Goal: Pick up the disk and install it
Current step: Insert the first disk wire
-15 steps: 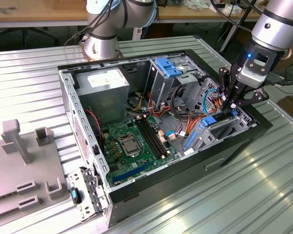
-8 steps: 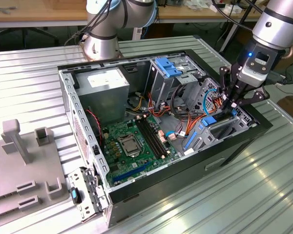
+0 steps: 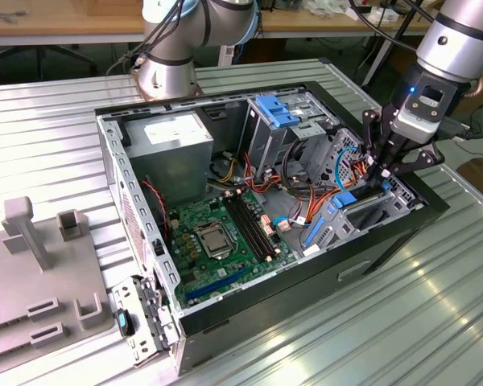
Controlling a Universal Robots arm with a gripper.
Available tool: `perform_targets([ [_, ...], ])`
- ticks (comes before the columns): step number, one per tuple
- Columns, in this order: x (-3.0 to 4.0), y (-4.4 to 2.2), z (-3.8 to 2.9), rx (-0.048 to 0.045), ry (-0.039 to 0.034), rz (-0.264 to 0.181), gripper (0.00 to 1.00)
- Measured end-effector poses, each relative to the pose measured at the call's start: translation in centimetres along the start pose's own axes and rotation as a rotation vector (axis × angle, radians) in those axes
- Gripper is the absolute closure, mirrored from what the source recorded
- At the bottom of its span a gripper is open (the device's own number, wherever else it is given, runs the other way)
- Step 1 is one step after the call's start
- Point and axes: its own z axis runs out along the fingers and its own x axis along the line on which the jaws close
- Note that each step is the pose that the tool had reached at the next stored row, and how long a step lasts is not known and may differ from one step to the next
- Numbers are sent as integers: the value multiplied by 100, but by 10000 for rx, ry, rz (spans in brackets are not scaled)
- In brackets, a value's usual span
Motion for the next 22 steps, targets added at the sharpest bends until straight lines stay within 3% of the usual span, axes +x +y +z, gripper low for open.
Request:
perform_targets([
  [6, 1, 1, 11, 31, 26, 359, 84],
  [22, -7, 3, 13, 4, 4, 52, 84],
])
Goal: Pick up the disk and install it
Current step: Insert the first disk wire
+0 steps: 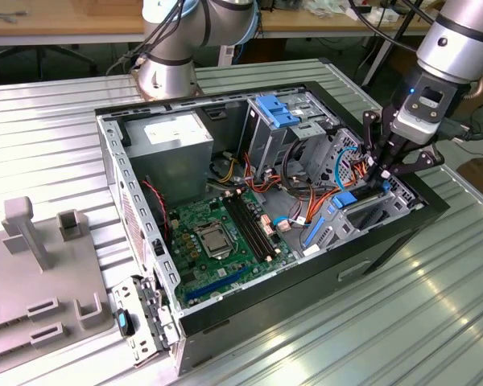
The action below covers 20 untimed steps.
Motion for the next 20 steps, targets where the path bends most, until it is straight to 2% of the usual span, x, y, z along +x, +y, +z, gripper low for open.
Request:
perform_targets([
  [12, 3, 0, 36, 0, 8, -1, 84],
  [20, 0, -3, 5, 1, 21, -1, 84],
])
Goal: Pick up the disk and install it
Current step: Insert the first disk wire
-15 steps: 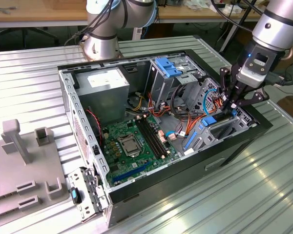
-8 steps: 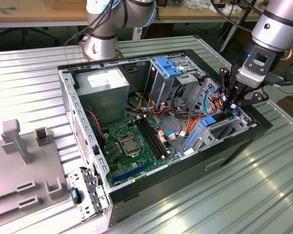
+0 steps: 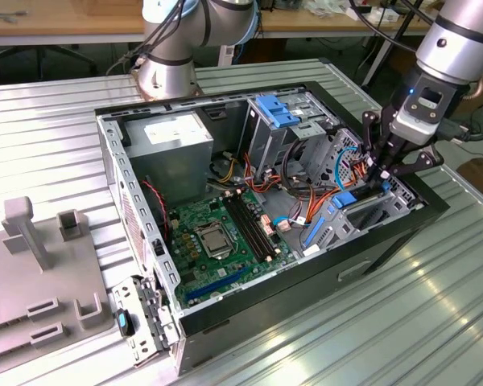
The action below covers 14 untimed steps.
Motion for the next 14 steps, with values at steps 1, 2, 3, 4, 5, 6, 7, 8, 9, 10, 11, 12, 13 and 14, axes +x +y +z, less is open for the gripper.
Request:
perform_targets([
  [1, -1, -1, -6, 0, -4, 0, 84],
  [2, -1, -1, -10, 0, -3, 0, 84],
  [3, -1, -1, -14, 0, -3, 0, 84],
  [4, -1, -1, -15, 0, -2, 0, 84],
  [5, -1, -1, -15, -1, -1, -1, 84],
  [6, -1, -1, -16, 0, -1, 0, 84],
  [7, -1, -1, -18, 0, -4, -1, 84],
  [8, 1, -1, -17, 0, -4, -1, 84],
  [9, 1, -1, -17, 0, -4, -1, 84],
  [10, 2, -2, -17, 0, -4, -1, 84],
  [11, 4, -2, -18, 0, -4, 0, 84],
  [12, 7, -3, -18, 0, -4, 0, 84],
  [13, 9, -3, -17, 0, -3, -1, 84],
  [14, 13, -3, -18, 0, -3, -1, 84],
])
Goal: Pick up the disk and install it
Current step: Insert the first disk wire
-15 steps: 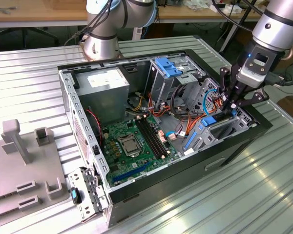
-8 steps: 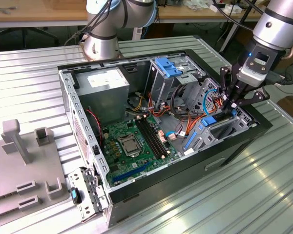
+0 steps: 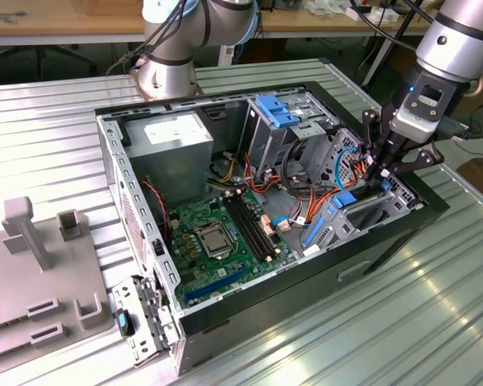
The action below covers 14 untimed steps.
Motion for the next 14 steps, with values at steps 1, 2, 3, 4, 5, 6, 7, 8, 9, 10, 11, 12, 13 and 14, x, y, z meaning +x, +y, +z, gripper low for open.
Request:
perform_targets([
  [1, 2, 0, 0, 0, -1, 0, 84],
  [2, 3, 0, 0, 0, 0, 0, 84],
  [3, 3, 0, 0, -1, -1, 0, 84],
  [4, 3, 0, 0, 0, -2, 0, 84],
  [5, 4, 0, 1, 0, -1, 0, 84],
  [6, 4, 0, 3, -1, -1, 0, 84],
  [7, 4, 0, 5, 0, -1, 1, 84],
  [8, 4, 0, 9, 0, -1, 0, 84],
  [9, 5, 1, 13, 0, -1, 0, 84],
  [10, 5, 1, 15, 0, 0, 0, 84],
  [11, 5, 1, 17, 0, -1, 0, 84],
  [12, 5, 2, 18, 0, -1, 2, 84],
  [13, 5, 7, 18, 0, 0, 1, 84],
  [14, 5, 16, 18, 0, 0, 1, 84],
])
